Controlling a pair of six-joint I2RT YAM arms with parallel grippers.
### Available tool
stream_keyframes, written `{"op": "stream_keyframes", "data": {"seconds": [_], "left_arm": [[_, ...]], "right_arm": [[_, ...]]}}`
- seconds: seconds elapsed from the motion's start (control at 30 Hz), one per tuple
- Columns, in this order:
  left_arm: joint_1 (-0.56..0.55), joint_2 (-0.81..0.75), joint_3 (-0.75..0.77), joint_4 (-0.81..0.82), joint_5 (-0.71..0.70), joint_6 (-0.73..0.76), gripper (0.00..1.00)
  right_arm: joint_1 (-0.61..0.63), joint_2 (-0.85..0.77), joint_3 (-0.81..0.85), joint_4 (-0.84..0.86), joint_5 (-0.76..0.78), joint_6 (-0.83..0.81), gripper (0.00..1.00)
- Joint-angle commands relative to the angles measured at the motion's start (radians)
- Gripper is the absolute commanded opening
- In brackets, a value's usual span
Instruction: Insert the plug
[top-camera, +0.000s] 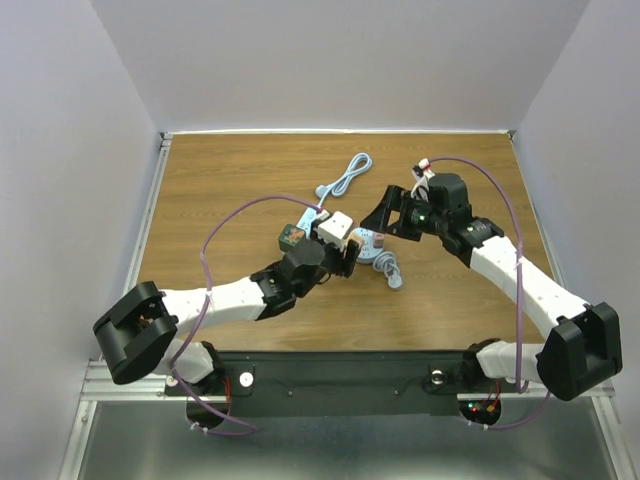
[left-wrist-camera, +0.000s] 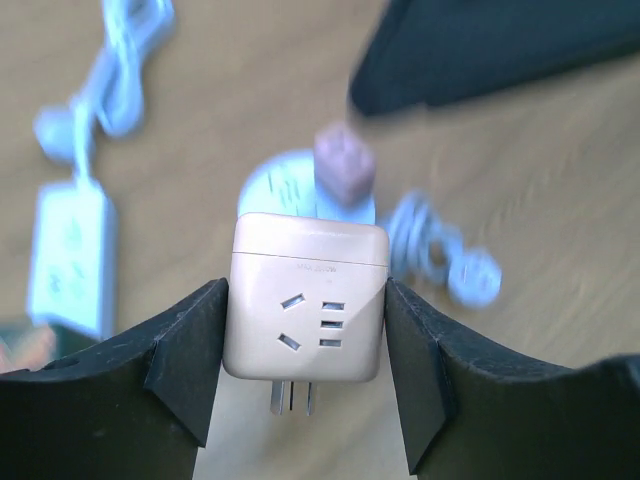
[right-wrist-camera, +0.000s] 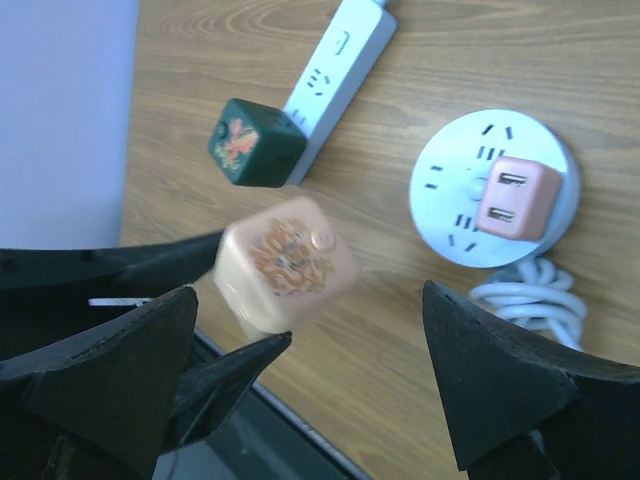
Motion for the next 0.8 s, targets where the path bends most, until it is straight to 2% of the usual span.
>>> {"op": "stream_keyframes", "data": {"seconds": [0.0,0.27,0.47,0.77], "left_arm": [[-0.005,0.022,0.086,0.318,-0.083,0.199,0.00],[-0.008,0.077,0.123,0.428,-0.102,0.324,0.00],[-0.023,0.071,0.093,0.495,-0.128,0.365,0.00],[-0.048,0.090,0.103,0.485,-0.119,0.408,0.00]], "right_arm": [[-0.005,0.022,0.091,-0.044,-0.061,0.080,0.97],[-0.006,0.019,0.190,-0.062,-0.004,0.148,0.96],[-0.006,0.030,0.173,-0.067,0.005,0.191,0.96],[-0.006,0.047,0.193,-0.064,0.030,0.217,0.96]]}}
